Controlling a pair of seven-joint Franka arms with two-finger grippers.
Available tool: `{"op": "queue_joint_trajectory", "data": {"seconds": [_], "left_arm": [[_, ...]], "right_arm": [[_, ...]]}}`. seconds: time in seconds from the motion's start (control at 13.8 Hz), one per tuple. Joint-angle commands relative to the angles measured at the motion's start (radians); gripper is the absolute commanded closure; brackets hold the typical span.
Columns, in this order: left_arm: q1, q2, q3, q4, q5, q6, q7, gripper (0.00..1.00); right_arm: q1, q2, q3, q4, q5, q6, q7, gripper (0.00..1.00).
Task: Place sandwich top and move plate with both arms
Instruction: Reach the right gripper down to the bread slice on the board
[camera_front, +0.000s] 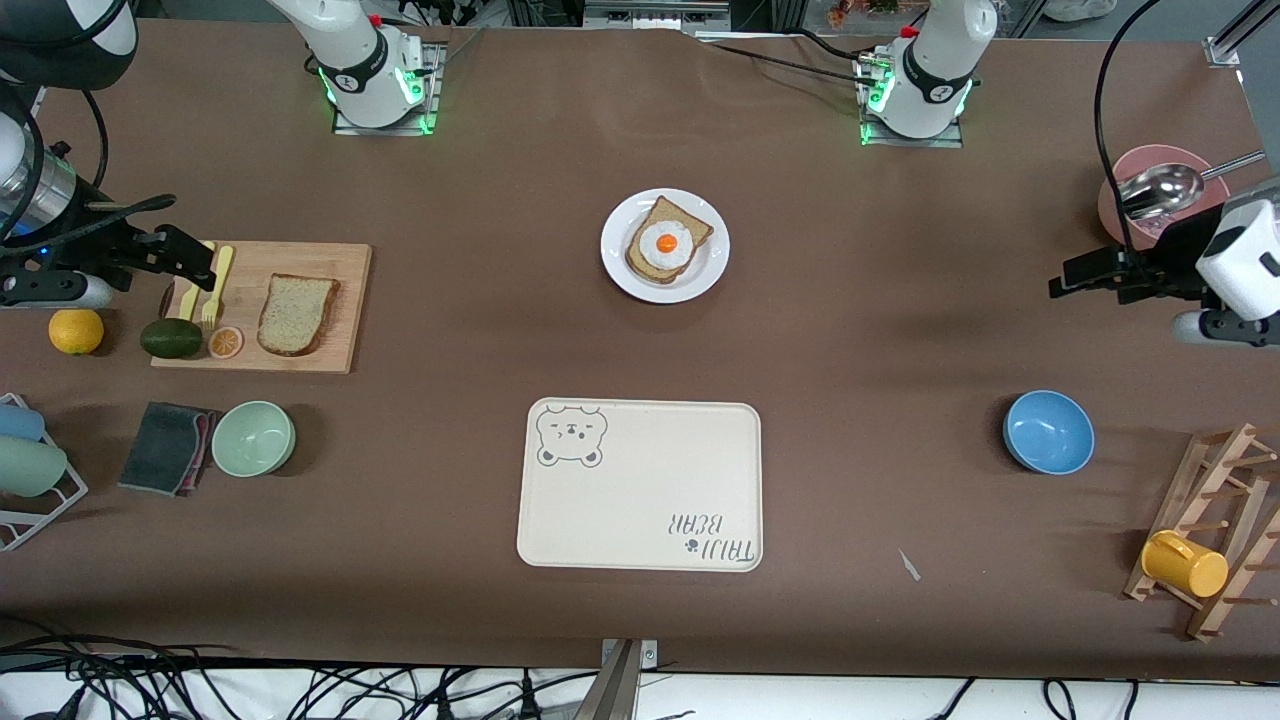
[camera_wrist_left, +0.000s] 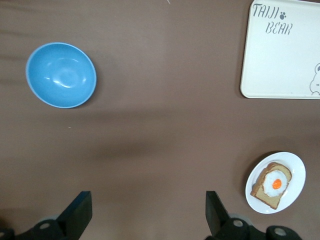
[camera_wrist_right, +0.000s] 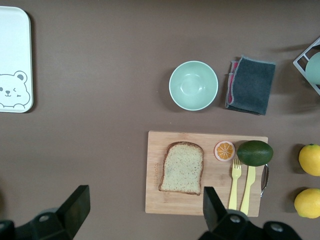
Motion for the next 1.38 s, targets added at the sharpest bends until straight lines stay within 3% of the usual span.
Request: {"op": "queue_joint_trajectory", "data": {"seconds": [0.0,0.36,0.51,0.8,1.02,1.31], "left_arm": [[0.046,0.046,-0.002,0.005,-0.132,-0.013,0.082,0.0],[0.041,0.136,-0.008,0.005,-0.164,-0.014,0.104,0.0],[0.044,0.159,-0.008,0.007,-0.193,-0.006,0.105,0.0],[0.05,0.168,-0.008,0.013,-0.193,-0.004,0.107,0.0],[0.057,0.165,-0.008,0.013,-0.193,-0.009,0.14,0.0],[0.055,0.165,-0.008,0.013,-0.193,-0.009,0.144,0.0]], "right_arm": [[-0.001,0.034,0.002,-0.011,-0.002,-0.007,-0.017,0.0],[0.028,0.179,0.005,-0.043,-0.089,0.069,0.073,0.0],[0.039,0.193,0.005,-0.142,-0.134,0.152,0.155,0.01],[0.039,0.204,0.002,-0.412,-0.192,0.461,0.326,0.01],[0.037,0.264,-0.005,-0.466,-0.283,0.577,0.403,0.01],[0.037,0.315,-0.006,-0.494,-0.422,0.583,0.555,0.17]]}}
